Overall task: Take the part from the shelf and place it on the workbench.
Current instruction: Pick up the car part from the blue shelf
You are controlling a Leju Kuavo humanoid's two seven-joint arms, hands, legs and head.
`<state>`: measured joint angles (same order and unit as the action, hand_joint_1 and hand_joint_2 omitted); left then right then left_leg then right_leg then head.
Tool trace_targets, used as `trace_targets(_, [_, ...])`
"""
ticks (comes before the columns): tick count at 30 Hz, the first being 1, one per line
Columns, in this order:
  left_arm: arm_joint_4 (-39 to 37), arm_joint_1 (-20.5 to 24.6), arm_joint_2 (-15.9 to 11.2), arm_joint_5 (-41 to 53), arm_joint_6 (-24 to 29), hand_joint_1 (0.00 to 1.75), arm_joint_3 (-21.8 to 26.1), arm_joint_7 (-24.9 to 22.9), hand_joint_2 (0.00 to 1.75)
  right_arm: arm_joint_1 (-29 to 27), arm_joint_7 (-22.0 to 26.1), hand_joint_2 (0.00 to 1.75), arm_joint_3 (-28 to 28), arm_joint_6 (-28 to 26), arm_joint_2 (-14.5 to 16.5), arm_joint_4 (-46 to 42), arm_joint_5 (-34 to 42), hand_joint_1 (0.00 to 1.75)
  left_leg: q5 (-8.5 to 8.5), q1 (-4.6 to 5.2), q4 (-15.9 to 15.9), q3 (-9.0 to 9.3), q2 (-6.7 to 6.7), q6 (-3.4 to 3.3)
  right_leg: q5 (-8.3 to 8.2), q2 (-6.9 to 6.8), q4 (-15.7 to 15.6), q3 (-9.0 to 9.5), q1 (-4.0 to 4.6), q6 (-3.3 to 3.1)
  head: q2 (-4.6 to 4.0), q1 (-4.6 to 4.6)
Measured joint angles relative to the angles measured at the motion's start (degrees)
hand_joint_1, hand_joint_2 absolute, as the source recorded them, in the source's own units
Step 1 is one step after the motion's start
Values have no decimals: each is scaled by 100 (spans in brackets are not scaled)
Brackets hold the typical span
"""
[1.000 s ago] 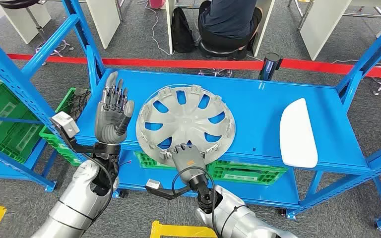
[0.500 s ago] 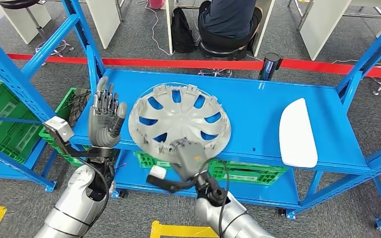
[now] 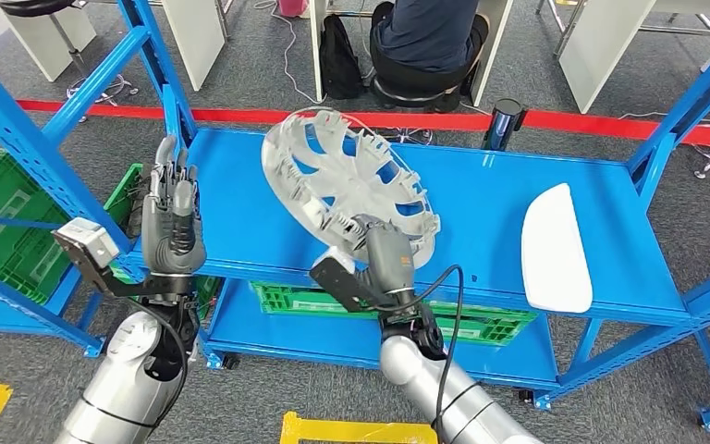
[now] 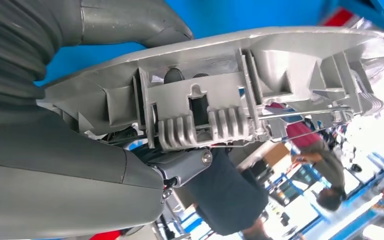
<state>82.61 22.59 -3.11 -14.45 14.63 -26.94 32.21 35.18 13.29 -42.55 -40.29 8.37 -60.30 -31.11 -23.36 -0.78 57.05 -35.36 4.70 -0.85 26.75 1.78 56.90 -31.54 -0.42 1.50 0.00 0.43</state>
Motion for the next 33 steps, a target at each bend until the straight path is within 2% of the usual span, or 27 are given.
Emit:
trace_targets(4, [317, -186, -54, 182, 78, 0, -2, -49, 0, -133, -213, 175, 62, 1, -217, -616, 109, 175, -1, 0, 0, -5, 0, 0, 1, 0, 0, -6, 0, 0, 0, -2])
trace_targets(9, [640, -374, -111, 279, 110, 0, -3, -59, 0, -186, -741, 175, 82, 5, -552, -1374, 18, 175, -4, 6, 12, -13, -1, -6, -3, 1, -9, -10, -8, 6, 0, -1])
trace_targets(13, [879, -487, -160, 293, 108, 0, -3, -62, 0, -237, -1022, 175, 120, 9, -781, -1962, -218, 175, -18, 26, 40, -30, -7, -72, -20, 15, -35, -14, -36, 67, 0, -20])
trace_targets(15, [1000, -514, -176, 315, 109, 0, -3, -56, 0, -238, -1124, 175, 137, 11, -888, -2245, -286, 175, 36, -7, -43, 5, -30, -114, 25, 7, 7, -46, -30, 98, -1, -32])
trace_targets(17, [1118, -542, -181, 346, 112, 0, -3, -47, 0, -214, -1262, 175, 146, 13, -1007, -2518, -343, 175, 94, -42, -134, 35, -60, -144, 306, -42, 404, -232, -31, 129, -1, 2])
trace_targets(19, [1212, -588, -186, 374, 130, 0, -4, -44, 0, -190, -1417, 175, 149, 15, -1131, -2750, -376, 175, 107, -43, -140, 16, -76, -151, 688, -87, 1159, -557, -51, 166, 0, 54])
trace_targets(20, [1251, -614, -188, 385, 143, 0, -4, -45, 0, -187, -1496, 175, 150, 16, -1196, -2863, -389, 175, 107, -44, -129, 0, -81, -149, 793, -99, 1475, -688, -61, 184, 0, 72])
trace_targets(21, [1292, -636, -192, 398, 159, 0, -5, -49, 0, -186, -1570, 175, 152, 17, -1253, -2968, -408, 175, 107, -48, -113, -16, -84, -145, 796, -106, 1623, -745, -72, 200, 0, 81])
trace_targets(22, [1341, -653, -198, 414, 180, 0, -5, -56, 0, -182, -1649, 175, 157, 19, -1315, -3086, -434, 175, 104, -56, -87, -37, -85, -137, 683, -110, 1540, -698, -87, 217, 0, 93])
trace_targets(23, [1392, -665, -203, 432, 198, 0, -5, -66, 0, -175, -1714, 175, 162, 25, -1368, -3196, -463, 175, 99, -66, -54, -60, -83, -123, 504, -112, 1280, -570, -103, 229, 0, 103])
trace_targets(24, [1457, -674, -209, 453, 222, 0, -5, -80, 0, -157, -1782, 175, 166, 37, -1429, -3326, -503, 175, 92, -76, -12, -95, -79, -96, 341, -100, 883, -382, -121, 240, 0, 117])
trace_targets(25, [1524, -678, -216, 475, 249, 0, -5, -97, 0, -129, -1841, 175, 169, 55, -1484, -3458, -548, 175, 93, -79, 28, -141, -71, -55, 215, -75, 531, -194, -123, 233, 0, 135])
trace_targets(27, [1639, -685, -229, 511, 298, 0, -8, -137, 0, -64, -1939, 175, 174, 90, -1579, -3698, -650, 175, 123, -77, 77, -219, -53, 46, 149, -29, 189, -19, -111, 180, -1, 144])
trace_targets(30, [1762, -714, -258, 540, 370, 0, -14, -195, 0, -25, -2083, 175, 180, 120, -1680, -3968, -834, 175, 163, -82, 88, -290, -56, 171, 83, -58, 184, -62, -94, 48, -1, 103])
trace_targets(31, [1806, -739, -275, 545, 399, 0, -14, -214, 0, -28, -2142, 175, 181, 126, -1713, -4065, -924, 175, 72, -80, 171, -343, -124, 194, 46, -82, 169, -82, -96, -12, 0, 73])
trace_targets(33, [1894, -814, -308, 540, 443, 0, -23, -236, 0, -55, -2245, 175, 182, 127, -1789, -4278, -1152, 175, -344, -74, 691, -553, -321, 213, -35, -132, 138, -144, -93, -119, 0, -10])
